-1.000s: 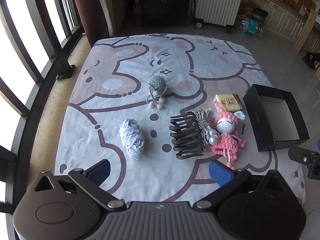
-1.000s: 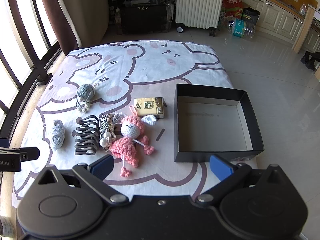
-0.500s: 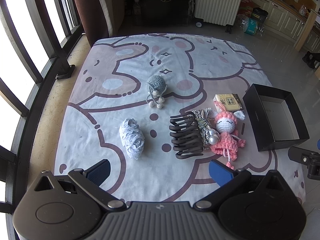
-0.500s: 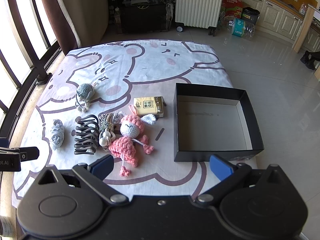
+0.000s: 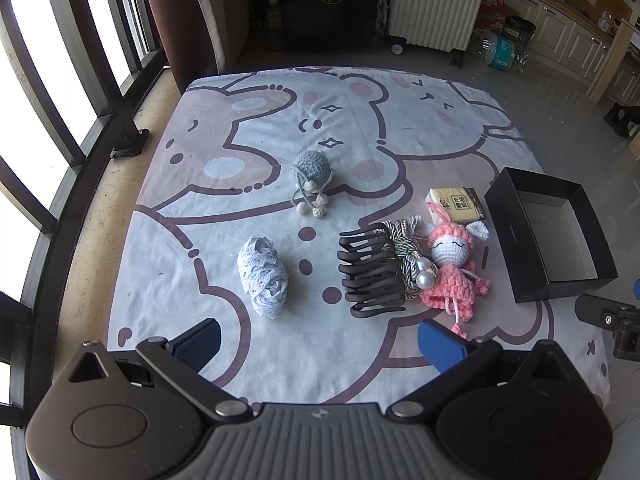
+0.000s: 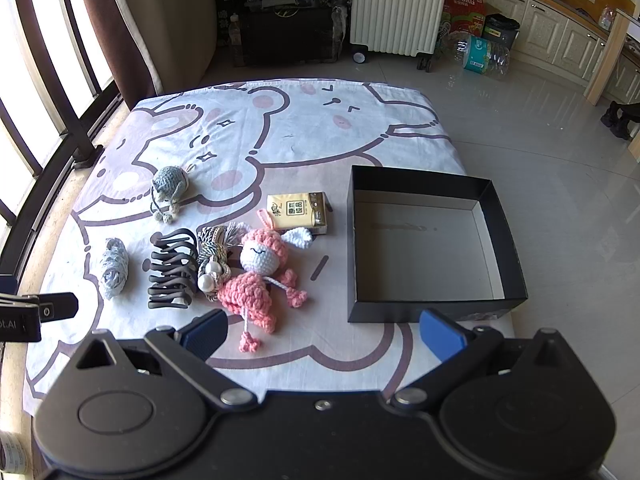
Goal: Organize objects
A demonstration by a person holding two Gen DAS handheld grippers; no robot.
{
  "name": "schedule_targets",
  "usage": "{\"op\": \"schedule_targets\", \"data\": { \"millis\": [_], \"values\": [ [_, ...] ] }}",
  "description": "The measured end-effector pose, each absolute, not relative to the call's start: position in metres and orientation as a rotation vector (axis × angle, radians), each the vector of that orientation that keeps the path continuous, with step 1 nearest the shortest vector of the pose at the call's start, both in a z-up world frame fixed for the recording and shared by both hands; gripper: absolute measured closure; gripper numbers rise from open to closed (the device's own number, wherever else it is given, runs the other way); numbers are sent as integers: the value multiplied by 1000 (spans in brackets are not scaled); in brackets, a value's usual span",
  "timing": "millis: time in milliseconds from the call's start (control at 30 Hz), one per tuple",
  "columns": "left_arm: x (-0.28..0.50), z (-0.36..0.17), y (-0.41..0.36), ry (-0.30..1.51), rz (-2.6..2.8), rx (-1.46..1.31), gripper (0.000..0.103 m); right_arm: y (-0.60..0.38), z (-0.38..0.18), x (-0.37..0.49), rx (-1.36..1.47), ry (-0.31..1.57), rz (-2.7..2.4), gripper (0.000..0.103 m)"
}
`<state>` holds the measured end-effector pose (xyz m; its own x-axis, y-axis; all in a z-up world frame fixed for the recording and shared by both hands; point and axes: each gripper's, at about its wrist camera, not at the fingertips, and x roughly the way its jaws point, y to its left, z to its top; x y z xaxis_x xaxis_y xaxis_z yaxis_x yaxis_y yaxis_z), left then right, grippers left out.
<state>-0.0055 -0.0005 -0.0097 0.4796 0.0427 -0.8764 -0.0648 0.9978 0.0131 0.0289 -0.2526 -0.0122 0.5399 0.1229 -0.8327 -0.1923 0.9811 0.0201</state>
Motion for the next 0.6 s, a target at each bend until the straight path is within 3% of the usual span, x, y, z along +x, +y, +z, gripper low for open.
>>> {"op": "schedule_targets", "data": {
  "millis": [600],
  "values": [
    [-6,-10,-2,1067,76,-24,0,-255,-17,25,-76,986,187,0]
  ]
}}
